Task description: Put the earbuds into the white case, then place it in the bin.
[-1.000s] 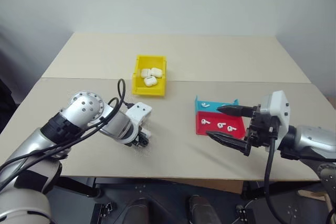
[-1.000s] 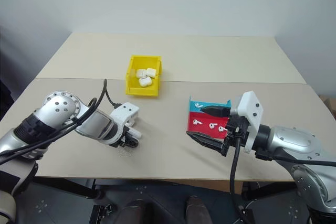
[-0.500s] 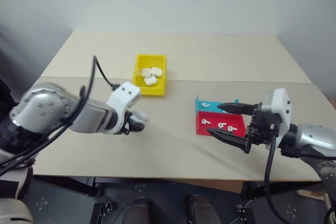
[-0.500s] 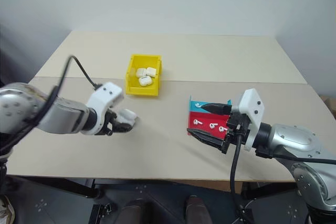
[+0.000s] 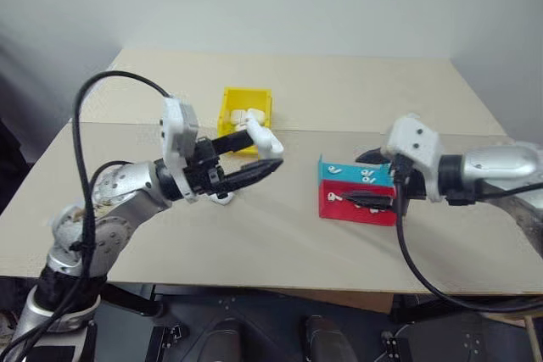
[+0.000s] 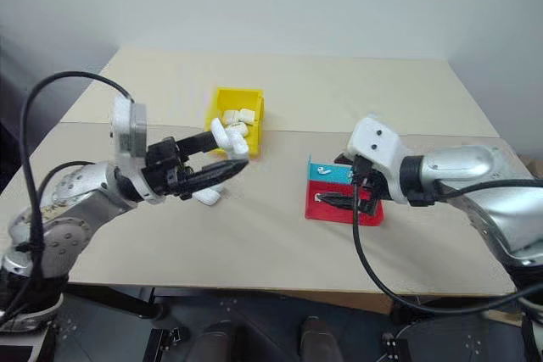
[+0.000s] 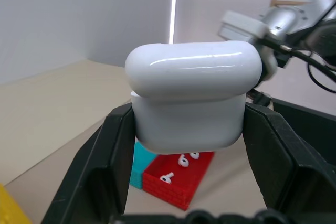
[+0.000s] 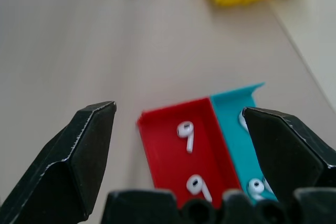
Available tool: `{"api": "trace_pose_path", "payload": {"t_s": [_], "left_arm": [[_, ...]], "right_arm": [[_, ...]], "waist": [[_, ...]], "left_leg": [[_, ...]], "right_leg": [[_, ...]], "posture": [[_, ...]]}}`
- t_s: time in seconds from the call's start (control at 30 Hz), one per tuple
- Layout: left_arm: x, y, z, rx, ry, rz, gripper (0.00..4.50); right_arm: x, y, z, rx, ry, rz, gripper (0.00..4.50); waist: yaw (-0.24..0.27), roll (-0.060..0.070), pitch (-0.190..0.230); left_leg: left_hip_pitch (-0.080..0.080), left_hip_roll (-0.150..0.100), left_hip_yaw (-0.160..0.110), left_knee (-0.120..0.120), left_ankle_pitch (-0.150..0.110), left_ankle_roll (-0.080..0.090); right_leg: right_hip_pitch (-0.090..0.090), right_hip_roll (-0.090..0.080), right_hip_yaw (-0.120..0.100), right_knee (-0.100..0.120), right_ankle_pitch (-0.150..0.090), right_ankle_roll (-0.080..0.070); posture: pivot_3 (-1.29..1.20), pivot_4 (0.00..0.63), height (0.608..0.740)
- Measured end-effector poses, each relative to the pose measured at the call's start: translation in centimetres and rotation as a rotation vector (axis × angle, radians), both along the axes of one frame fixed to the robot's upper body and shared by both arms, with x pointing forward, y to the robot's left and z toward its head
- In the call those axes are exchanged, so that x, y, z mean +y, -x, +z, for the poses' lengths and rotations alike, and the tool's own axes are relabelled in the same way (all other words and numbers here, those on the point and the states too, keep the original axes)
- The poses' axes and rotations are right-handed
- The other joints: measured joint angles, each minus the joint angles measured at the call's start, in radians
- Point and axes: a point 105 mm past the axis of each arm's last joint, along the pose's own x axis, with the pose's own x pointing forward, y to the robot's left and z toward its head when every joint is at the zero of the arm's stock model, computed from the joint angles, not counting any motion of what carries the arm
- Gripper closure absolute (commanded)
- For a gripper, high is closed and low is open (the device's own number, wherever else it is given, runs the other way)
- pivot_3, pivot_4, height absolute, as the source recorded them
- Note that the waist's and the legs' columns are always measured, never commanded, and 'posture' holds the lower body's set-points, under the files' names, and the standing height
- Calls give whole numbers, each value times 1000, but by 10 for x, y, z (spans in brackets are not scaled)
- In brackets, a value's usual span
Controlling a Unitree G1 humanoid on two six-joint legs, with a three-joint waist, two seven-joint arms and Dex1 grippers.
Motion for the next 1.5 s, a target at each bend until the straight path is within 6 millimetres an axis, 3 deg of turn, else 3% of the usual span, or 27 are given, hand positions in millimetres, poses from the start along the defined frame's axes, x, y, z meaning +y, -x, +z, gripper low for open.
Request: {"api": "trace_pose_path", "payload": {"t_s": [0.07,0.27,0.57,0.9,1.03,1.2,1.37,1.5], "left_arm": [[4,0,-6,-37,-20,-59,1715],[9,5,-18,-124,-61,-169,1715],[1,13,-26,-150,-48,-161,1715],[5,21,-23,-161,-47,-111,1715],[6,19,-23,-152,-48,-100,1715],[6,18,-23,-149,-47,-91,1715],[6,18,-22,-151,-47,-95,1715],[6,17,-20,-156,-49,-112,1715]], "right_arm": [[1,-4,-8,41,72,34,0],[13,-33,-29,129,162,65,1899],[21,-62,-59,211,261,12,1899],[25,-67,-74,226,298,8,1899],[26,-68,-76,222,307,8,2810],[25,-67,-76,220,284,-1,4426],[19,-60,-74,232,240,-35,4471],[13,-50,-59,223,195,-40,4471]], "waist": [[-3,0,0],[-17,0,0],[-17,0,0],[-18,0,0],[-20,0,0],[-19,0,0],[-18,0,0],[-18,0,0]], "left_leg": [[-3,0,0,0,-1,1],[-5,1,0,1,-2,3],[-5,1,-1,1,-2,3],[-5,1,0,2,-1,3],[-4,1,0,3,-1,2],[-4,1,0,3,-1,2],[-5,1,0,3,-1,3],[-5,1,0,3,-1,3]], "right_leg": [[-2,0,0,-2,1,1],[-2,0,0,-4,1,2],[-4,0,-1,-1,2,2],[-9,0,0,10,2,1],[-9,0,1,11,3,0],[-9,0,1,10,3,0],[-9,0,1,11,3,0],[-9,0,1,10,3,0]], "posture": [[0,150,740],[0,150,740],[0,150,740],[0,150,740],[0,150,740],[0,150,740],[0,150,740],[0,150,740]]}}
